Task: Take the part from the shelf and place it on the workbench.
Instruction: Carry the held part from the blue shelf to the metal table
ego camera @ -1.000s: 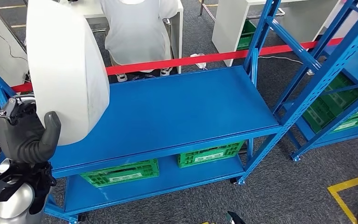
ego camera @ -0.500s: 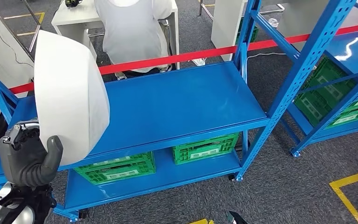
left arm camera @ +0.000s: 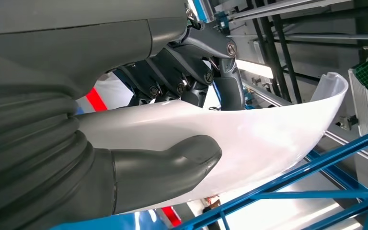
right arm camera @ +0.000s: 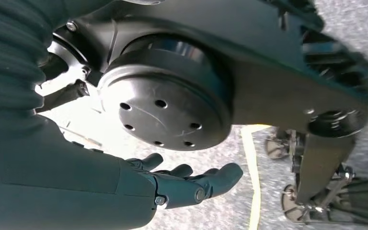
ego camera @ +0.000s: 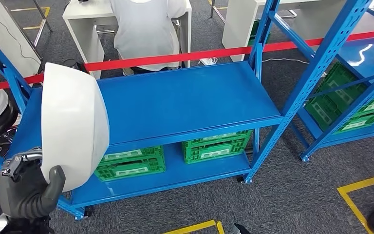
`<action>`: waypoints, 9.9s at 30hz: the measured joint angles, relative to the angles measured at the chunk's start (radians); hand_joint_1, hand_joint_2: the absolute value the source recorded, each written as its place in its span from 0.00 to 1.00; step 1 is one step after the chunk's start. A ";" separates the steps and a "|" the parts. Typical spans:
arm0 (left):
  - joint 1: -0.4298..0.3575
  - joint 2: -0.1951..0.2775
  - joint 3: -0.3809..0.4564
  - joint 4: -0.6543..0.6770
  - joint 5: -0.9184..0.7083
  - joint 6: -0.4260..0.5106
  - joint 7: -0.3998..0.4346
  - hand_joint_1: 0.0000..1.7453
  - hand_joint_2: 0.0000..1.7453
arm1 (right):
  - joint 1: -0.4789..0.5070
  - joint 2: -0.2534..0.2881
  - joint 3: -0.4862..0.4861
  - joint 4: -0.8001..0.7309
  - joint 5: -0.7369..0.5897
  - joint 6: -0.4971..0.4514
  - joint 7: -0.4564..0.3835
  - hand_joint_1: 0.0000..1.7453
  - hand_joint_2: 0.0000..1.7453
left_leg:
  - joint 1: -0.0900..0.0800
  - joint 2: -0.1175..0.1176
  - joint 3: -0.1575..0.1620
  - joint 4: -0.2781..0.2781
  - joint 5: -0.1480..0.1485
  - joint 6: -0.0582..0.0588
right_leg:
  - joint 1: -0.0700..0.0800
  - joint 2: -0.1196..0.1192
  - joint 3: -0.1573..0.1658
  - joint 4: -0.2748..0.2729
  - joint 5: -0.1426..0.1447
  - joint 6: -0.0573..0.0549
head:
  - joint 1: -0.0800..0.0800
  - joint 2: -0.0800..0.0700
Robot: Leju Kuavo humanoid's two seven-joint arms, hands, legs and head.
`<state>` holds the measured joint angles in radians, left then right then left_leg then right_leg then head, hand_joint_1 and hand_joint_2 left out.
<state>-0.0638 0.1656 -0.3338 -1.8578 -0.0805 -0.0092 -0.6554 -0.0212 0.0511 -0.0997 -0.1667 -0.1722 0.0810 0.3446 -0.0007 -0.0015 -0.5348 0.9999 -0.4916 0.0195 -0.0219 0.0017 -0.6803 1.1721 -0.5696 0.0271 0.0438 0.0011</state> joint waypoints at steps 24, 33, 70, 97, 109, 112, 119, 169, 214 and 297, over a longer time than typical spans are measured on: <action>0.052 0.002 0.009 -0.047 -0.043 0.019 -0.005 1.00 1.00 | -0.007 -0.003 -0.015 0.000 0.011 0.026 0.002 0.00 1.00 | 0.013 -0.003 0.080 0.015 -0.062 -0.058 | 0.017 -0.014 0.047 -0.152 0.153 -0.034 | 0.004 0.000; 0.114 -0.003 0.036 -0.084 -0.058 0.029 -0.012 1.00 1.00 | 0.001 -0.002 -0.014 0.000 0.007 0.045 0.008 0.00 1.00 | -0.002 0.006 -0.012 -0.007 0.016 0.004 | 0.006 -0.007 -0.033 0.122 -0.042 0.001 | 0.005 0.000; 0.113 -0.080 0.065 -0.113 -0.089 -0.015 0.027 1.00 1.00 | -0.005 0.001 -0.037 -0.002 -0.041 0.044 0.012 0.00 1.00 | -0.006 0.011 -0.094 0.036 0.055 -0.016 | 0.020 -0.006 0.192 -0.134 0.014 -0.019 | 0.011 0.000; 0.016 -0.080 0.067 -0.054 -0.089 -0.022 0.050 1.00 1.00 | -0.009 0.000 -0.058 -0.004 -0.070 0.022 0.026 0.00 1.00 | -0.006 0.013 -0.046 -0.006 0.036 0.004 | 0.013 -0.006 0.031 0.074 0.052 -0.002 | 0.013 0.000; 0.006 -0.078 0.064 -0.048 -0.088 -0.023 0.052 1.00 1.00 | -0.010 0.001 -0.066 -0.004 -0.066 0.023 0.014 0.00 1.00 | 0.001 0.007 -0.173 0.275 -0.114 -0.054 | 0.024 -0.010 0.124 -0.173 0.079 -0.067 | 0.010 0.000; 0.006 -0.076 0.064 -0.044 -0.082 -0.022 0.056 1.00 1.00 | -0.010 0.001 -0.066 -0.004 -0.056 0.032 0.014 0.00 1.00 | -0.001 0.006 -0.102 0.241 -0.061 -0.041 | 0.032 -0.010 0.085 -0.166 0.104 -0.067 | 0.010 0.000; -0.003 -0.067 0.064 -0.041 -0.062 -0.020 0.051 1.00 1.00 | -0.010 0.001 -0.066 -0.004 -0.046 0.040 0.011 0.00 1.00 | -0.019 0.005 0.058 -0.039 -0.027 -0.001 | 0.027 -0.011 0.047 -0.168 0.148 -0.037 | 0.010 0.000; 0.005 -0.052 0.046 0.009 -0.050 -0.017 0.040 1.00 1.00 | -0.001 -0.010 -0.064 -0.005 -0.027 0.062 0.019 0.00 1.00 | 0.004 -0.014 -0.165 0.235 -0.084 -0.055 | 0.011 -0.026 0.133 -0.148 0.053 -0.063 | 0.008 0.000; 0.032 -0.025 0.038 0.014 -0.041 -0.022 0.016 1.00 1.00 | -0.002 -0.019 -0.038 -0.006 -0.001 0.075 0.020 0.00 1.00 | 0.009 -0.006 -0.052 0.029 0.011 -0.010 | 0.004 -0.022 0.071 0.007 -0.043 -0.001 | 0.012 0.000; 0.111 -0.012 0.053 0.005 -0.021 -0.033 0.026 1.00 1.00 | 0.006 -0.026 -0.014 -0.007 0.015 0.118 0.019 0.00 1.00 | 0.006 0.038 -0.065 0.103 -0.019 -0.061 | 0.016 -0.089 0.117 -0.139 0.063 -0.058 | 0.010 0.000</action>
<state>0.0472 0.1535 -0.2806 -1.8529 -0.1013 -0.0421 -0.6292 -0.0151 0.0250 -0.1140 -0.1736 -0.1574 0.1988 0.3636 0.0054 0.0366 -0.5996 1.1027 -0.5106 -0.0415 -0.0060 -0.0870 -0.5632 1.0326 -0.5068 -0.0309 0.0540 0.0011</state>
